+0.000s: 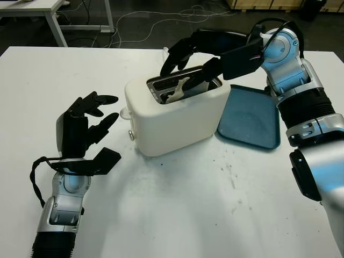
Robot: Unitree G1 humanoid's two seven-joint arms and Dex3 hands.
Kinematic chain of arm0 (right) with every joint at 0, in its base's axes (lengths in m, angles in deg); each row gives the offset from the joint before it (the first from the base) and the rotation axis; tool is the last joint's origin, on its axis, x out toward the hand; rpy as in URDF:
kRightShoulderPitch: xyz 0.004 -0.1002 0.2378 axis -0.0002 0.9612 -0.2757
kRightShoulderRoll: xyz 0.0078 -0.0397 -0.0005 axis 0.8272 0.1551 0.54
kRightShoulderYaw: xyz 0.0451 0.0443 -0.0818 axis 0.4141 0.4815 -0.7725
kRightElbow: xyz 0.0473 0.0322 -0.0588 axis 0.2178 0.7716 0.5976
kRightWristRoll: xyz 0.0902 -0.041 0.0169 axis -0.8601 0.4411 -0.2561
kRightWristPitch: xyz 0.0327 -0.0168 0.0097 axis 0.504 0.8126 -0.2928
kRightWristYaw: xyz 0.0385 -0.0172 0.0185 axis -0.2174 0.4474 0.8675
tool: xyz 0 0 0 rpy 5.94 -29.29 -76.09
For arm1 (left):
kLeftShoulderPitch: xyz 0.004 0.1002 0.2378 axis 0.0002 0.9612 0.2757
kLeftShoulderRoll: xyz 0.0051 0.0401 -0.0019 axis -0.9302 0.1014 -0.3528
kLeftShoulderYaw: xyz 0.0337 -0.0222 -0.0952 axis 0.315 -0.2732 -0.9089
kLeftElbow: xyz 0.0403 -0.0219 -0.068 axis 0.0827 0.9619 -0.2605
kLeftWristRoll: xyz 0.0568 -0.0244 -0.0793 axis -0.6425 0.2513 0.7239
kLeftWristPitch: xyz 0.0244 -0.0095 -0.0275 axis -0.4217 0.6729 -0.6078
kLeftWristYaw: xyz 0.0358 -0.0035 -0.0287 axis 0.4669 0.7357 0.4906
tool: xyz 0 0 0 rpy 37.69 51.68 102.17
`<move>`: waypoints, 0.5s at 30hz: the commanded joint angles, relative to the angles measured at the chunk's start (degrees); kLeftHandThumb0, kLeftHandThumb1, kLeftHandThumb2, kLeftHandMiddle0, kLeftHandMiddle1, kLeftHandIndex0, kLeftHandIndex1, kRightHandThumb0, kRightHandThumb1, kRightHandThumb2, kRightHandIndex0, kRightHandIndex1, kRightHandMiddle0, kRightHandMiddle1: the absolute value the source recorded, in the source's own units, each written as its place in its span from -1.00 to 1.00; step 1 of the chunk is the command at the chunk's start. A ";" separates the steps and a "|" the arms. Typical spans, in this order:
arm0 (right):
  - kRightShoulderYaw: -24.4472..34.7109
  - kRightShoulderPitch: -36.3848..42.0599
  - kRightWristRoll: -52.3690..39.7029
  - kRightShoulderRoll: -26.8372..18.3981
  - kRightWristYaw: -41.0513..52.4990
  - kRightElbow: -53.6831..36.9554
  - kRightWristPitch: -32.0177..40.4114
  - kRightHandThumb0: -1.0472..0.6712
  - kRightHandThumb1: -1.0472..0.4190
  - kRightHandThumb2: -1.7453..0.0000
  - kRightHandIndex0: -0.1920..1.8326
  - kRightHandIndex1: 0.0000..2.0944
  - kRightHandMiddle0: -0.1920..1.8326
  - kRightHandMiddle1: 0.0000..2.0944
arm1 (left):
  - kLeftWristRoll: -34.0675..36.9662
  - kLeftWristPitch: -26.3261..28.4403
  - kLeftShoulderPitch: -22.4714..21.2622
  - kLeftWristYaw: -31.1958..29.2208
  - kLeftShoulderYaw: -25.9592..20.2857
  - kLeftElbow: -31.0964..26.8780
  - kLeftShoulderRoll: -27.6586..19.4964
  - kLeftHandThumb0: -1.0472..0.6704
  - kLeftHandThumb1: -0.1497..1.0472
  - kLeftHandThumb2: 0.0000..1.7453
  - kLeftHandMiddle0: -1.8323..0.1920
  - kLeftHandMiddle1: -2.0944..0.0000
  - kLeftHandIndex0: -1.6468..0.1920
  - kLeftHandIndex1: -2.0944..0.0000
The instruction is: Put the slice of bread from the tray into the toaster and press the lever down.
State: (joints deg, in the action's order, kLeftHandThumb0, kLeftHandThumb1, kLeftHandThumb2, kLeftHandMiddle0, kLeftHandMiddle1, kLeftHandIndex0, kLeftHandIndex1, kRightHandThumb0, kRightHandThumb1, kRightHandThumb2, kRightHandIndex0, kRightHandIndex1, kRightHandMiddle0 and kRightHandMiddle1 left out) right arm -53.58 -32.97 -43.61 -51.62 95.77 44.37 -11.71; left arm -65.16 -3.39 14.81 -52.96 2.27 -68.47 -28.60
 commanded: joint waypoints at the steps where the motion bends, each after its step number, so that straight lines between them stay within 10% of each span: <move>1: 0.70 -0.22 0.28 -0.80 -1.21 -1.11 -0.37 -0.58 -0.82 0.99 -0.81 0.30 -0.28 -0.62 | 0.69 -1.32 -0.09 0.56 0.17 0.37 0.19 -0.15 0.79 -0.87 0.30 -0.44 0.01 0.32; 15: 5.81 3.49 -1.83 -1.25 -10.57 -1.26 -5.17 -0.41 -0.79 1.00 -0.59 0.12 -0.18 -0.57 | -0.06 -0.47 0.32 0.62 -0.27 -0.54 -0.06 -0.15 0.79 -0.87 0.31 -0.44 0.03 0.30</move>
State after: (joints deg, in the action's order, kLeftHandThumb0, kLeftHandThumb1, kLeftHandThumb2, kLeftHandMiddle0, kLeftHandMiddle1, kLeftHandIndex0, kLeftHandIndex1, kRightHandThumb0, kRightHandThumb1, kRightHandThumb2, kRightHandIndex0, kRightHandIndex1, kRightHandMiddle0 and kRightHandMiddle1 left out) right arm -49.26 -30.90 -44.41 -52.41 87.46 43.22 -14.57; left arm -65.18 -3.87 14.82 -52.87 2.23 -68.28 -28.61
